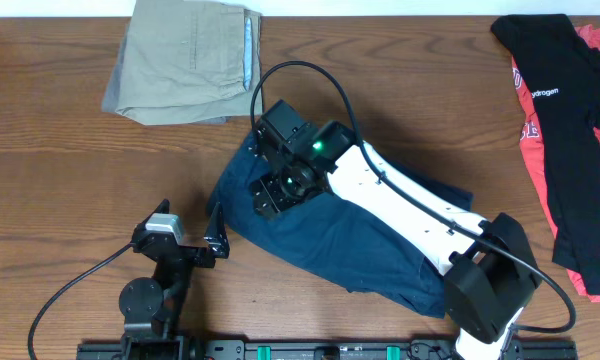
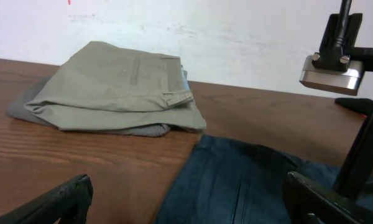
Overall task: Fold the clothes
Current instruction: 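Lay the navy trousers on the table center and release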
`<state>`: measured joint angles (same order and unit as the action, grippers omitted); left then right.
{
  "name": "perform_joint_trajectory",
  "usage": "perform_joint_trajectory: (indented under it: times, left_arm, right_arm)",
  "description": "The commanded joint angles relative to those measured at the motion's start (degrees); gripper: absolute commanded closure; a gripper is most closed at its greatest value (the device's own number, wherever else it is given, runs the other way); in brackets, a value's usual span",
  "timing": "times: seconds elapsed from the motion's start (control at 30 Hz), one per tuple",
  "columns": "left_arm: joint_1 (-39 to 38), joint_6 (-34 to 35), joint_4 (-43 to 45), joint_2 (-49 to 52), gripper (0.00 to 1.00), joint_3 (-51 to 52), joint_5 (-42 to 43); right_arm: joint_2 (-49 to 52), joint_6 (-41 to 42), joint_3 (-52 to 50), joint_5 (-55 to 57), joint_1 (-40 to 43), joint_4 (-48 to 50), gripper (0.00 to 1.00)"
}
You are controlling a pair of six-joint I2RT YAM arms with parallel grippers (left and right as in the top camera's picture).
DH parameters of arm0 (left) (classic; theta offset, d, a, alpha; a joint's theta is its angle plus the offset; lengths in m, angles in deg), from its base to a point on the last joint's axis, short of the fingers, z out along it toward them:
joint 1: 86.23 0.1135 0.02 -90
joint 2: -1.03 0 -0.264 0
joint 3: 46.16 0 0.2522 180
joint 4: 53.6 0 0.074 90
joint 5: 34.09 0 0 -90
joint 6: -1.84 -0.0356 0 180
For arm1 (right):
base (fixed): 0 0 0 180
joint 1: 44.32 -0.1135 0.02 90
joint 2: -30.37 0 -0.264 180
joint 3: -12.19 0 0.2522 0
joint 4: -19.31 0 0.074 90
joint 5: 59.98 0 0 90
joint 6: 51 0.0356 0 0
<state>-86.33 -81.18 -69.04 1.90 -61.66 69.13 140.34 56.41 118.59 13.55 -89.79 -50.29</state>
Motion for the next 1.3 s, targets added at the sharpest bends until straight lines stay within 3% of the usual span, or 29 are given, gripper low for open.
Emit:
perform_joint_trajectory:
  times: [0.0,0.43,0.6,0.77,0.93,1.27]
  left_arm:
    - [0.2,-0.9,-1.0,-0.1,0.02,1.5,0.7]
    - [0.2,-1.0,-1.0,-0.1,0.02,1.5,0.7]
    - [0.2,-0.9,-1.0,-0.1,0.02,1.5,0.7]
    - [0.2,-0.9,-1.0,-0.1,0.02,1.5,0.7]
    - [0.2,-1.0,-1.0,-0.1,0.02,1.5,0.7]
    - [0.2,-0.9,-1.0,-0.1,0.02,1.5,0.7]
  right_arm:
    - [-0.7,-0.2,0.3,1.2,2.1,-1.6,0.01]
    - [-6.9,10.0,0.3,18.1,23.4,-12.9,0.01]
    - [-8.6,9.7,0.3,18.4,31.7,-19.3,0.01]
    - [-8.4,10.4,-1.4,19.8,34.8,-24.5,0.01]
    - [-8.4,13.5,-5.9,20.7,37.9,-20.7,0.01]
    - [-8.4,10.5,-19.9,11.5,42.2,-13.4,0.01]
